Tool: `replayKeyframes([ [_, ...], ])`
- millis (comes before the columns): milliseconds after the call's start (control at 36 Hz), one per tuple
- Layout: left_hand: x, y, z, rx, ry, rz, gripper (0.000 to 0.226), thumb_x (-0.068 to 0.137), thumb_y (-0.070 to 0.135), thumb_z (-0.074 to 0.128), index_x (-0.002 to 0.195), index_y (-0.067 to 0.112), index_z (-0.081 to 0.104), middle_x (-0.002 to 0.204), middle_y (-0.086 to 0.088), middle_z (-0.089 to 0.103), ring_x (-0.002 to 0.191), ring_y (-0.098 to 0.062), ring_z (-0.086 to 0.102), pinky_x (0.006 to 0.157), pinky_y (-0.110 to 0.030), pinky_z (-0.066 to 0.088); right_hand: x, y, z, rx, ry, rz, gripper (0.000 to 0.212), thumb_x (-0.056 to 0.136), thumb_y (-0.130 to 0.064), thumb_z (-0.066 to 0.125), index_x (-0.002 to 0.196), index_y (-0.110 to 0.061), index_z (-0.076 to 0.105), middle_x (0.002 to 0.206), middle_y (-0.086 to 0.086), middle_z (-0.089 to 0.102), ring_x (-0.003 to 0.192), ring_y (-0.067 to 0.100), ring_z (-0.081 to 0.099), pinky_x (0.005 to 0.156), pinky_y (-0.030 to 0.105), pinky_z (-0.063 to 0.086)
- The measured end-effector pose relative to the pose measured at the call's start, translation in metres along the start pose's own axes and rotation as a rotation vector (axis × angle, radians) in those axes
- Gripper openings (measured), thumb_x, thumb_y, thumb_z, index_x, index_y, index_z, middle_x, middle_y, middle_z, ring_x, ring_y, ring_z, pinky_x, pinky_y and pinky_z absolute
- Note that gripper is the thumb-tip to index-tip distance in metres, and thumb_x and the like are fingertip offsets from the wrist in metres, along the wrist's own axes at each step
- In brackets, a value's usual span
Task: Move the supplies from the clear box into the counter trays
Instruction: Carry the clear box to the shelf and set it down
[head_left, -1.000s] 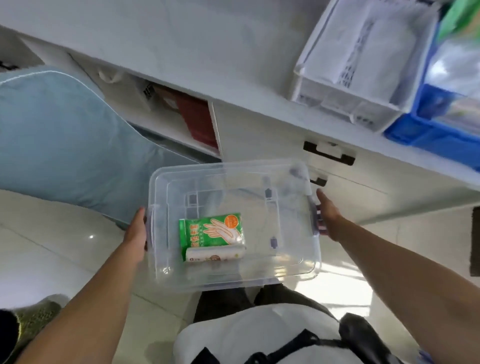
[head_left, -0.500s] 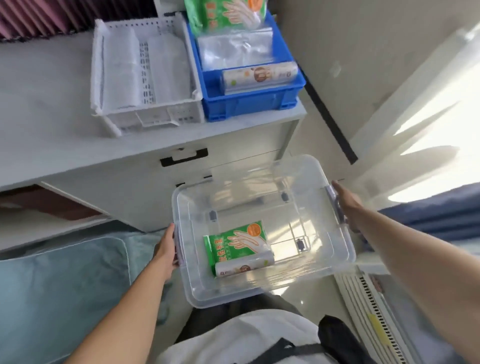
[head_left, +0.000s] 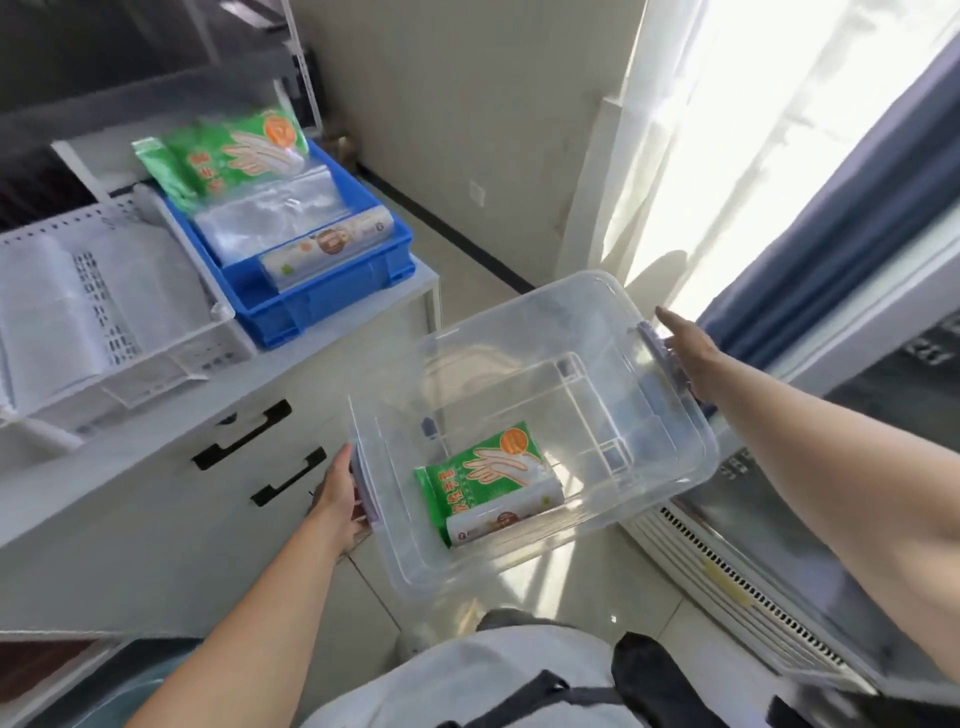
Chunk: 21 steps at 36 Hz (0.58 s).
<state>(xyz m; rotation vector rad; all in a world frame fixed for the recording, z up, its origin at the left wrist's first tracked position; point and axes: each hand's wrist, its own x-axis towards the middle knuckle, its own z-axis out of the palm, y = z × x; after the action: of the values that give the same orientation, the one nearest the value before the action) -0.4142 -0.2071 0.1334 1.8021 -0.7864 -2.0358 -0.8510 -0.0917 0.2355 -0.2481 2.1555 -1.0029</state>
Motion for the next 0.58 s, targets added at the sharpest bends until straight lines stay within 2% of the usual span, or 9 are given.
replayKeyframes([
  [83, 0.0, 0.002, 0.019, 0.016, 0.045, 0.02, 0.047, 0.096, 0.058, 0.042, 0.125, 0.023, 0.053, 0.105, -0.015, 0.062, 0.091, -0.033, 0.061, 0.066, -0.039, 0.052, 0.01, -0.002, -0.01, 0.028, -0.004, 0.014, 0.084, 0.089, -0.068, 0.045, 0.142, -0.002, 0.046, 0.147, 0.017, 0.046, 0.13, 0.038, 0.046, 0.101, 0.046, 0.037],
  [167, 0.001, -0.001, 0.043, 0.012, 0.087, 0.025, 0.039, 0.095, 0.054, 0.047, 0.114, 0.022, 0.057, 0.097, -0.012, 0.063, 0.085, -0.029, 0.06, 0.067, -0.036, 0.051, 0.025, -0.012, -0.022, 0.027, -0.023, 0.012, 0.085, 0.087, -0.069, 0.045, 0.137, -0.001, 0.049, 0.141, 0.022, 0.051, 0.131, 0.041, 0.047, 0.108, 0.048, 0.037],
  [278, 0.008, -0.003, 0.077, -0.019, 0.096, -0.03, 0.038, 0.093, 0.056, 0.047, 0.108, 0.022, 0.057, 0.099, -0.012, 0.062, 0.085, -0.031, 0.06, 0.067, -0.039, 0.052, 0.054, -0.022, -0.039, 0.019, -0.038, -0.004, 0.09, 0.085, -0.071, 0.047, 0.144, -0.004, 0.042, 0.145, 0.018, 0.047, 0.125, 0.037, 0.049, 0.104, 0.044, 0.038],
  [361, 0.017, -0.003, 0.104, -0.005, 0.083, -0.07, 0.04, 0.09, 0.057, 0.048, 0.104, 0.021, 0.06, 0.1, -0.013, 0.065, 0.087, -0.032, 0.062, 0.064, -0.039, 0.054, 0.077, -0.027, -0.053, -0.002, -0.036, -0.016, 0.095, 0.081, -0.074, 0.048, 0.144, -0.003, 0.042, 0.124, 0.02, 0.059, 0.098, 0.033, 0.059, 0.085, 0.039, 0.042],
  [417, 0.023, -0.002, 0.119, -0.001, 0.077, -0.073, 0.041, 0.089, 0.057, 0.05, 0.099, 0.02, 0.064, 0.096, -0.014, 0.067, 0.086, -0.033, 0.065, 0.061, -0.039, 0.056, 0.092, -0.029, -0.061, -0.01, -0.023, -0.022, 0.097, 0.078, -0.074, 0.049, 0.145, -0.005, 0.041, 0.11, 0.018, 0.062, 0.081, 0.027, 0.054, 0.082, 0.038, 0.04],
  [444, 0.026, -0.001, 0.127, -0.009, 0.077, -0.074, 0.04, 0.088, 0.056, 0.051, 0.097, 0.02, 0.066, 0.092, -0.016, 0.069, 0.084, -0.034, 0.066, 0.059, -0.038, 0.056, 0.1, -0.031, -0.065, -0.013, -0.018, -0.023, 0.097, 0.077, -0.073, 0.051, 0.146, -0.006, 0.041, 0.113, 0.018, 0.062, 0.084, 0.027, 0.055, 0.085, 0.039, 0.039],
  [500, 0.032, 0.002, 0.14, -0.033, 0.069, -0.084, 0.041, 0.088, 0.054, 0.051, 0.095, 0.018, 0.069, 0.082, -0.016, 0.073, 0.082, -0.034, 0.068, 0.058, -0.04, 0.058, 0.116, -0.037, -0.07, -0.011, -0.011, -0.026, 0.095, 0.077, -0.071, 0.054, 0.145, -0.006, 0.042, 0.134, 0.016, 0.057, 0.104, 0.029, 0.058, 0.09, 0.039, 0.039],
  [528, 0.035, 0.005, 0.147, -0.039, 0.058, -0.092, 0.042, 0.088, 0.054, 0.05, 0.096, 0.018, 0.07, 0.081, -0.017, 0.075, 0.084, -0.035, 0.069, 0.062, -0.043, 0.059, 0.123, -0.042, -0.071, -0.016, -0.014, -0.023, 0.093, 0.078, -0.07, 0.055, 0.146, -0.007, 0.042, 0.14, 0.016, 0.054, 0.114, 0.03, 0.056, 0.092, 0.039, 0.039],
  [583, 0.042, 0.013, 0.16, -0.044, 0.05, -0.106, 0.047, 0.088, 0.055, 0.048, 0.104, 0.018, 0.071, 0.094, -0.018, 0.076, 0.093, -0.037, 0.069, 0.079, -0.052, 0.059, 0.14, -0.052, -0.073, -0.033, -0.012, -0.02, 0.091, 0.08, -0.069, 0.055, 0.145, -0.006, 0.043, 0.142, 0.015, 0.053, 0.123, 0.032, 0.052, 0.096, 0.04, 0.038],
])
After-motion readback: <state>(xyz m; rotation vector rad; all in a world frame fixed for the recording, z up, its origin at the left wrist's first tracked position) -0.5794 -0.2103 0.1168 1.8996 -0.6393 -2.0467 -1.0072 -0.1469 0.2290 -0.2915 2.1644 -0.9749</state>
